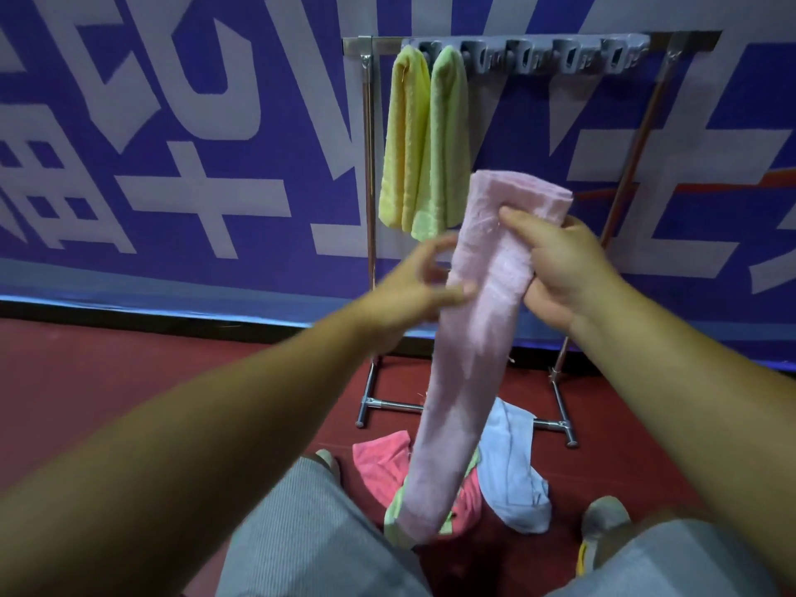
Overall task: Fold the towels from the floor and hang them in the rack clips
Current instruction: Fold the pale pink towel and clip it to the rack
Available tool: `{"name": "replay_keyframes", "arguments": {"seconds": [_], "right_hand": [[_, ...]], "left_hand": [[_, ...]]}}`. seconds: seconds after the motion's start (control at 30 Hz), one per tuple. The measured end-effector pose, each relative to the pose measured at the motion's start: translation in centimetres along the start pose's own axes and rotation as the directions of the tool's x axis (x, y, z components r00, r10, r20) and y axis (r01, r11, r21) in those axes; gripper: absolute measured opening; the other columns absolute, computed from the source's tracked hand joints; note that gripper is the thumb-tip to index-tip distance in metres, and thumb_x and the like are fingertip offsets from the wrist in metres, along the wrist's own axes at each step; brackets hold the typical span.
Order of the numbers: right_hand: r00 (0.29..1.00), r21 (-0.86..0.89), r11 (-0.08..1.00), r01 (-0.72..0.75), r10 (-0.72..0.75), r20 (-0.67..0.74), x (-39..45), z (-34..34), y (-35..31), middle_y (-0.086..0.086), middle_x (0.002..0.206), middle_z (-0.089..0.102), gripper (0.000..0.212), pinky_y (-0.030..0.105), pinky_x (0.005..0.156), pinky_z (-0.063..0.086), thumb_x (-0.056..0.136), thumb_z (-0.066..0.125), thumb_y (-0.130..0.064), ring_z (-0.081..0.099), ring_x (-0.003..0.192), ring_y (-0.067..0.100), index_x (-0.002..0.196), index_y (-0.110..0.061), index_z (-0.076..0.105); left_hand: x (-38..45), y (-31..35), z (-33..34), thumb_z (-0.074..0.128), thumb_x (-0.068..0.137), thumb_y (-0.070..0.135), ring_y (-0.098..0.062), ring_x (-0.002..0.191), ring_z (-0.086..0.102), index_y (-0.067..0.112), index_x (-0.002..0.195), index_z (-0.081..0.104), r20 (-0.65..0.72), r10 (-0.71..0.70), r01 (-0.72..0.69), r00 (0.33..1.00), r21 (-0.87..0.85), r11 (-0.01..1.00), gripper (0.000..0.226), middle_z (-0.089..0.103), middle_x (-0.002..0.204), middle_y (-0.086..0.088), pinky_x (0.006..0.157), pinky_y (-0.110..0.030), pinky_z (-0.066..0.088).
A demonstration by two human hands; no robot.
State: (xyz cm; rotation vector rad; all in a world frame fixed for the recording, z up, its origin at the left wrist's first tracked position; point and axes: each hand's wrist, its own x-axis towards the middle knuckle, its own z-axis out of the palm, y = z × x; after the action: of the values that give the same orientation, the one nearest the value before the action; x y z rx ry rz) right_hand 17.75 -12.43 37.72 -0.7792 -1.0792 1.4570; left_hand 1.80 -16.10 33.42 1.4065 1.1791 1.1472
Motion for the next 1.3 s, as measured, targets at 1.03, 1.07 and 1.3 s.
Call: {"name": "replay_keyframes", "arguments": {"seconds": [1.03,1.07,1.3], "right_hand": [[0.996,-0.620,0.780,0.087,-0.090,0.027,10.7,-3.0,-3.5,0.007,0.088,0.075,0.038,0.035,0.077,0.056,0.101,0.047,-0.037,0.070,0.082,0.020,0.091,-0.012,0.073],[0.997,-0.666,0.741,0.081,-0.064,0.050,11.4,-3.0,-4.3,0.004,0.074,0.071,0.043,0.028,0.061,0.053,0.100,0.047,-0.042,0.066,0.065,0.014,0.084,-0.008,0.069],[0.982,-0.824,0.537,0.179,-0.049,0.182,16.8,-3.2,-8.7,0.008,0.071,0.067,0.045,0.033,0.065,0.044,0.099,0.049,-0.043,0.056,0.066,0.020,0.084,-0.006,0.071]], "left_hand": [[15.1,9.5,0.4,0.063,0.089,0.023,-0.034,0.104,0.069,-0.003,0.110,0.068,0.132,-0.257,0.245,0.957,0.100,0.964,0.034,0.072,0.108,-0.020,0.095,-0.045,0.053],[15.8,10.4,0.1,0.066,0.088,0.024,-0.035,0.102,0.070,-0.003,0.108,0.069,0.128,-0.256,0.241,0.958,0.124,0.963,0.034,0.073,0.105,-0.020,0.094,-0.046,0.054],[19.3,11.5,-2.0,0.062,0.091,0.014,-0.026,0.086,0.064,0.000,0.108,0.065,0.187,-0.057,0.014,0.981,0.224,0.975,0.022,0.067,0.095,-0.015,0.077,-0.038,0.052]]}}
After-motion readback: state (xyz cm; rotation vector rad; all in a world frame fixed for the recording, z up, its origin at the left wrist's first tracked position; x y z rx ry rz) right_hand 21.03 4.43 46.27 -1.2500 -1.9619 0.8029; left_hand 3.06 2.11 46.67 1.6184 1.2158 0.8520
